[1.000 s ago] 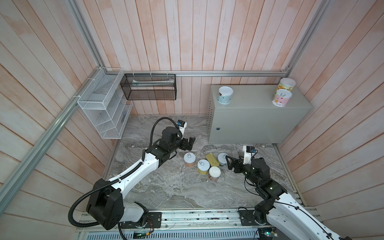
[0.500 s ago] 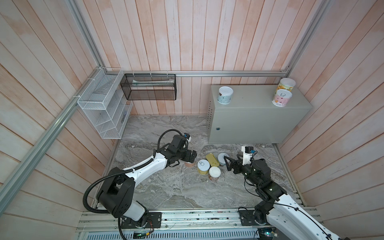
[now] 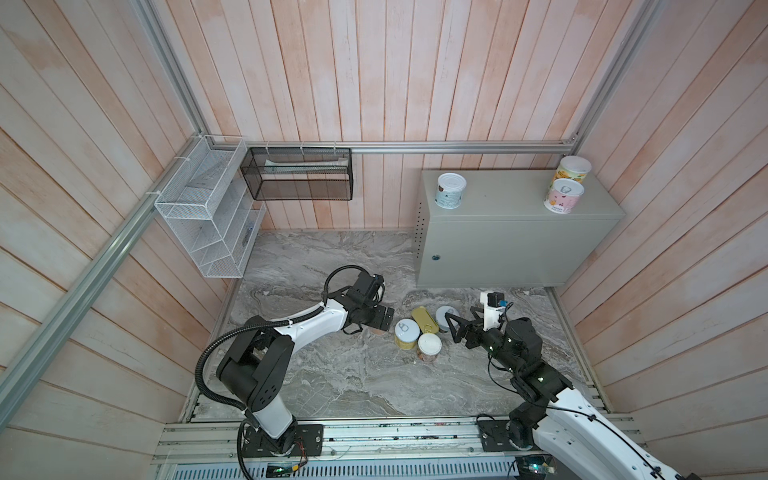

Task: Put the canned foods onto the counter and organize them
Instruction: 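Swing the left gripper down and close it on the orange-and-white can, then lift the orange-and-white can with the left gripper while the right gripper reaches toward it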

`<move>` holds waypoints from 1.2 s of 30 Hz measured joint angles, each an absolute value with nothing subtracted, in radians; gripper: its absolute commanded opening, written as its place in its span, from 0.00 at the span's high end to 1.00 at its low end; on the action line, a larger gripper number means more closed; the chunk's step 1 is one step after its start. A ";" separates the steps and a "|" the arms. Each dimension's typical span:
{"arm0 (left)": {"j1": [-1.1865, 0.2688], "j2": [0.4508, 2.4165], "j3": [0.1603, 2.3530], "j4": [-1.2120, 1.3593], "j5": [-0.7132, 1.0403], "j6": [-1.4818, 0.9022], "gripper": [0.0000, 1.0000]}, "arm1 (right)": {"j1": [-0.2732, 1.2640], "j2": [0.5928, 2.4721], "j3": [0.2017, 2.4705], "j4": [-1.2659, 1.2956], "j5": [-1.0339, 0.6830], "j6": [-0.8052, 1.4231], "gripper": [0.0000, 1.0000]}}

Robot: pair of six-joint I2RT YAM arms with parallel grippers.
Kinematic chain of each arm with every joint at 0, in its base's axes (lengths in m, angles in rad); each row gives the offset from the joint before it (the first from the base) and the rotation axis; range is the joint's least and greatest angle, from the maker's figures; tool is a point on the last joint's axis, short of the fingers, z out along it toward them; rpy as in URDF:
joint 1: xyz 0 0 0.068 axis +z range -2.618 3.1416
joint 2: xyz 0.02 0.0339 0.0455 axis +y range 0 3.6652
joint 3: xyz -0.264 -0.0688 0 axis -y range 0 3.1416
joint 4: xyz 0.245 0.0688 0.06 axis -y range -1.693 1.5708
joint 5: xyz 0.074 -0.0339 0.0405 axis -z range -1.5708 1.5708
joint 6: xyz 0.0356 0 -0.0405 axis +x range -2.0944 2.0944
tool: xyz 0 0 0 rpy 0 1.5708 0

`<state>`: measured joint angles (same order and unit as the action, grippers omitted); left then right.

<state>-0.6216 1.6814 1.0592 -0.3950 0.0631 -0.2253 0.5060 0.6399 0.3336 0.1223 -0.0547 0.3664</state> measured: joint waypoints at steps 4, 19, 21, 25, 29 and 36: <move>-0.619 1.713 1.068 -0.393 0.062 -0.221 0.02 | 0.506 0.653 0.334 0.126 -0.055 0.366 0.04; -0.616 1.777 1.113 -0.395 0.062 -0.184 0.25 | 0.506 0.661 0.334 0.119 -0.056 0.362 0.04; -0.614 1.777 1.114 -0.395 0.055 -0.183 0.28 | 0.506 0.664 0.335 0.117 -0.058 0.359 0.04; -0.614 1.777 1.115 -0.398 0.039 -0.180 0.33 | 0.506 0.677 0.339 0.111 -0.059 0.353 0.04; -0.606 1.773 1.114 -0.405 0.029 -0.180 0.37 | 0.516 0.697 0.348 0.116 -0.070 0.341 0.04; -0.552 1.736 1.111 -0.437 0.088 -0.196 0.43 | 0.589 0.764 0.366 0.169 -0.101 0.287 0.04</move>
